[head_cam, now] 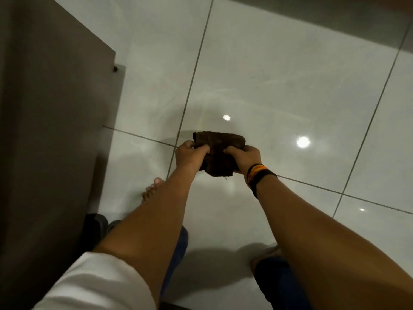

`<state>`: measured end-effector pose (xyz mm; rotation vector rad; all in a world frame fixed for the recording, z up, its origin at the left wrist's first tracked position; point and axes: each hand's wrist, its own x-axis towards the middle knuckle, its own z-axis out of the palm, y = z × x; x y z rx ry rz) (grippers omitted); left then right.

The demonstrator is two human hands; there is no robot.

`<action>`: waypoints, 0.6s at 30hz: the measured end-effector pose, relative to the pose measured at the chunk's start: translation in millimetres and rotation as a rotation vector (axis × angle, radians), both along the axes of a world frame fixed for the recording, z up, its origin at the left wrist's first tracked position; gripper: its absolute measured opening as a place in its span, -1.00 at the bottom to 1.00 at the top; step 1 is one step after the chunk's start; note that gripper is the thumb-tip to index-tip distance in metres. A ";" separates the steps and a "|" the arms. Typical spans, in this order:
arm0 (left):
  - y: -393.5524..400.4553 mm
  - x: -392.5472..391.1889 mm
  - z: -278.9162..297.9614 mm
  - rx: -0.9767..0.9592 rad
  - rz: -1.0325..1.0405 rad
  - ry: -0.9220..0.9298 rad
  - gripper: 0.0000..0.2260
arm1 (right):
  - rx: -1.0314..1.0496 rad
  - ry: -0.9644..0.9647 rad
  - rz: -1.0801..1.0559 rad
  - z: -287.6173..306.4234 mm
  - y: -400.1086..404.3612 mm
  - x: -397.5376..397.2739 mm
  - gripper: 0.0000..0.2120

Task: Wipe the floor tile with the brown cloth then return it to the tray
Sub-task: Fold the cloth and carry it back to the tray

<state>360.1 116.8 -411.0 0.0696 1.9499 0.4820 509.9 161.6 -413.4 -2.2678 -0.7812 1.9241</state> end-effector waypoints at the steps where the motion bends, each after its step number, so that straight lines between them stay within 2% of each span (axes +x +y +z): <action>1: 1.1 -5.9 19.6 0.020 -0.001 -0.019 -0.86 | 0.022 0.030 -0.013 19.9 0.0 -0.5 -0.79; 4: 7.5 -26.7 87.7 0.084 -0.019 -0.029 -0.77 | 0.112 0.096 -0.018 93.1 4.2 -10.0 -0.66; 8: 19.6 -58.8 201.4 0.191 -0.049 0.022 -0.76 | 0.124 0.191 -0.040 210.2 18.8 -35.8 -0.81; 10: 20.3 -74.9 264.6 0.240 -0.058 0.059 -0.72 | 0.113 0.232 -0.045 271.6 23.7 -50.6 -0.80; 15: 8.1 -123.1 413.2 0.360 0.020 0.178 -0.84 | 0.141 0.275 0.057 416.9 25.2 -100.7 -0.74; 18: -8.1 -166.1 468.6 0.404 0.092 0.217 -0.85 | 0.171 0.304 0.131 471.1 21.1 -146.7 -0.73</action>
